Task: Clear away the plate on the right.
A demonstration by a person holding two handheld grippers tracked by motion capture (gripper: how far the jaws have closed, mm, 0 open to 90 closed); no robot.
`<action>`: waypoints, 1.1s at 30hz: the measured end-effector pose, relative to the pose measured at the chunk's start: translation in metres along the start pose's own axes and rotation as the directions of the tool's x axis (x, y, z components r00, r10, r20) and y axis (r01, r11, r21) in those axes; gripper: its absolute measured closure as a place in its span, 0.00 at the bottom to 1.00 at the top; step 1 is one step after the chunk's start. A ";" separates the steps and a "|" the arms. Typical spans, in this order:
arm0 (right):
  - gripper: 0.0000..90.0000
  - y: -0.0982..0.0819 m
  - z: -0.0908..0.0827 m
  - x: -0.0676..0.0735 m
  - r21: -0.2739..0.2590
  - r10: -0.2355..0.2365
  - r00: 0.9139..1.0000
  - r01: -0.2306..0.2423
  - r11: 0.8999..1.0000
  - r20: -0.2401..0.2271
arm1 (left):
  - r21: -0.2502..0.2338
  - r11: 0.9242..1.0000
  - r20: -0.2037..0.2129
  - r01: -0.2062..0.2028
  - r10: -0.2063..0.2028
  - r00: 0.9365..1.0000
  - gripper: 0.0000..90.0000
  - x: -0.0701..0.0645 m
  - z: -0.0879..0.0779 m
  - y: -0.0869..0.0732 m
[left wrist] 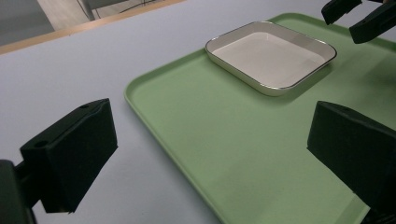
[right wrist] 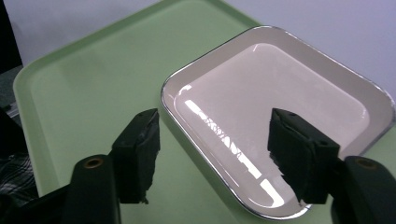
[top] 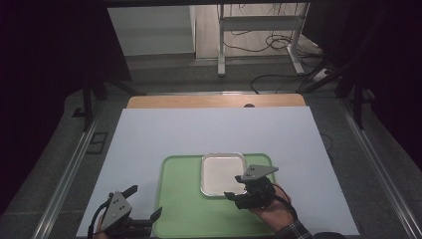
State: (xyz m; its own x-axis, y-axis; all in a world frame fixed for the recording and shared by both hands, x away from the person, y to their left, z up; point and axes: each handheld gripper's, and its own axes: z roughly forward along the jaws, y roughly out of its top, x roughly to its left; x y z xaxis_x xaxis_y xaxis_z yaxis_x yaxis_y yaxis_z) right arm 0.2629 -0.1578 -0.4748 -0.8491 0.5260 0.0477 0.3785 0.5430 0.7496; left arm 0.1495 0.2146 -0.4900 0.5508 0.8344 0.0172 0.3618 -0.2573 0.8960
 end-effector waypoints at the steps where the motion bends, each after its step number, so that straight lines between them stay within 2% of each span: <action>1: 0.35 0.000 0.000 0.000 0.000 0.000 1.000 0.000 1.000 0.000 | 0.000 1.000 0.000 0.000 0.000 1.000 0.01 0.000 0.000 0.000; 13: 0.18 -0.004 -0.013 -0.008 -0.053 0.032 0.999 -0.031 0.998 0.025 | -0.001 1.000 -0.001 -0.001 0.001 1.000 0.01 0.000 0.000 0.000; 20: 0.10 -0.007 -0.019 -0.011 -0.057 0.030 0.998 -0.027 0.998 0.048 | -0.001 1.000 -0.002 -0.001 0.001 1.000 0.01 0.000 0.000 0.000; 33: 0.04 -0.019 -0.033 -0.018 -0.077 0.048 0.996 -0.042 0.996 0.076 | 0.000 1.000 -0.001 -0.001 0.001 1.000 0.01 0.000 0.000 0.000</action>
State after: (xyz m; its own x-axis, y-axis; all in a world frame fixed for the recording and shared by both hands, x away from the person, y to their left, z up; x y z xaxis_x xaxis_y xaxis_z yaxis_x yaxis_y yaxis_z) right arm 0.2592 -0.1992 -0.4681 -0.7998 0.5993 0.0335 0.3842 0.4683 0.7957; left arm 0.1497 0.2143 -0.4902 0.5506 0.8345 0.0183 0.3616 -0.2583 0.8958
